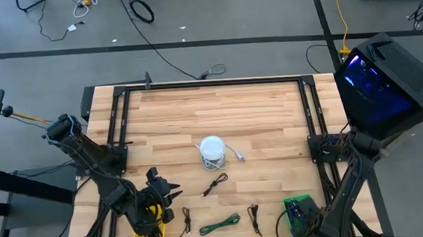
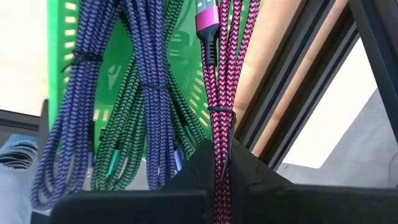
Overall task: Pick & Place USB Port
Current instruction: Put the pink charger cable into the green bin, then put the bottom right black charger cable into the yellow bin
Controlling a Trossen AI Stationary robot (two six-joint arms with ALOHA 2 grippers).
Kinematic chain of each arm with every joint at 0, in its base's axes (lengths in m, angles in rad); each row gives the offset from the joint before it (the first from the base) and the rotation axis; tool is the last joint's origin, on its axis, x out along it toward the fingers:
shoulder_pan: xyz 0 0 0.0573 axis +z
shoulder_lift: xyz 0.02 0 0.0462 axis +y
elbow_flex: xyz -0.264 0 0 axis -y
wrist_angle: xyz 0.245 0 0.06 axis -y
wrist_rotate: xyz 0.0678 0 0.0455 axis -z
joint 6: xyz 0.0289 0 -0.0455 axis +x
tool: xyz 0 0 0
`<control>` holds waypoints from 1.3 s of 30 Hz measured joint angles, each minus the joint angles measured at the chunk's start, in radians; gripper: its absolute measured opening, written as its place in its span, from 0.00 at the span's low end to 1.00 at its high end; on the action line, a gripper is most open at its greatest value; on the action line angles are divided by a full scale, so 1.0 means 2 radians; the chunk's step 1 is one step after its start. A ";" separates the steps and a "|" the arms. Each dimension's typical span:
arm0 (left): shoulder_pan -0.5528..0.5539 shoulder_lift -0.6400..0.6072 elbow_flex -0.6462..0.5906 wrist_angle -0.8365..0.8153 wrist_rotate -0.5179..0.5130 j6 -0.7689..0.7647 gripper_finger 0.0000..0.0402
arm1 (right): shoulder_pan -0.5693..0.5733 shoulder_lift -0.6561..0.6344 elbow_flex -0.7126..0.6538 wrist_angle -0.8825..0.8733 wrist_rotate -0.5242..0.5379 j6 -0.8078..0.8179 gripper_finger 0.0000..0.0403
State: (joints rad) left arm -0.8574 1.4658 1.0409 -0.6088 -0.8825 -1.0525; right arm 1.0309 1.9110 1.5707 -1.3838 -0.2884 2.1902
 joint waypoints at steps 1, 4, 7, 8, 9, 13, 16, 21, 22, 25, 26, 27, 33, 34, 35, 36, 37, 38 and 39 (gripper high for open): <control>0.000 0.000 0.000 0.000 0.000 0.000 0.25 | 0.000 0.002 0.000 0.000 0.000 0.000 0.03; 0.000 0.000 0.000 0.001 0.000 0.000 0.25 | 0.000 0.005 0.000 0.000 0.007 -0.004 0.03; 0.000 0.000 0.000 0.002 0.000 0.000 0.25 | 0.000 0.005 0.000 0.000 0.009 -0.006 0.11; 0.000 0.000 0.000 0.002 0.000 0.000 0.25 | 0.000 0.005 0.000 0.000 0.009 -0.006 0.14; 0.000 0.000 0.000 0.002 0.000 0.000 0.25 | 0.000 0.005 0.000 0.000 0.009 -0.006 0.18; 0.000 0.000 0.000 0.002 0.000 0.000 0.25 | 0.000 0.005 0.000 0.000 0.011 -0.006 0.31; 0.000 0.000 0.000 0.002 0.000 0.000 0.25 | 0.000 0.005 0.000 -0.003 0.023 -0.007 0.39; 0.000 0.000 0.000 0.003 0.000 0.000 0.25 | -0.004 0.004 0.000 -0.020 0.048 -0.026 0.45; 0.000 0.000 0.000 0.003 0.000 0.000 0.25 | -0.007 0.003 0.000 -0.025 0.054 -0.036 0.45; 0.000 0.000 0.000 0.003 0.000 0.000 0.25 | -0.020 -0.007 0.000 -0.034 0.072 -0.055 0.45; 0.000 0.000 0.000 0.003 0.000 0.000 0.25 | -0.026 -0.011 0.000 -0.034 0.079 -0.064 0.45; 0.000 0.000 0.000 0.004 0.000 0.000 0.25 | -0.033 -0.014 0.000 -0.034 0.084 -0.073 0.44; 0.000 0.000 0.000 0.004 0.000 0.000 0.25 | -0.073 -0.020 -0.001 0.024 0.142 -0.123 0.41; 0.000 0.000 0.000 0.004 0.000 0.000 0.25 | -0.080 -0.018 -0.001 0.057 0.155 -0.141 0.41; 0.000 0.000 0.000 0.004 0.000 0.000 0.25 | -0.087 -0.015 -0.001 0.092 0.163 -0.160 0.41; 0.000 0.000 0.000 0.004 0.000 0.000 0.25 | -0.093 -0.010 -0.001 0.127 0.171 -0.179 0.41; 0.000 0.000 0.000 0.004 0.000 0.000 0.25 | -0.100 -0.006 -0.001 0.161 0.174 -0.200 0.41; 0.000 0.000 0.000 0.004 0.000 0.000 0.25 | -0.106 -0.001 -0.001 0.192 0.179 -0.220 0.41; 0.000 0.000 0.000 0.004 0.000 0.000 0.25 | -0.113 0.003 -0.001 0.217 0.180 -0.234 0.41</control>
State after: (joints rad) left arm -0.8570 1.4658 1.0409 -0.6014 -0.8818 -1.0523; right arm 0.8055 1.9173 1.5696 -0.9501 0.0717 1.7230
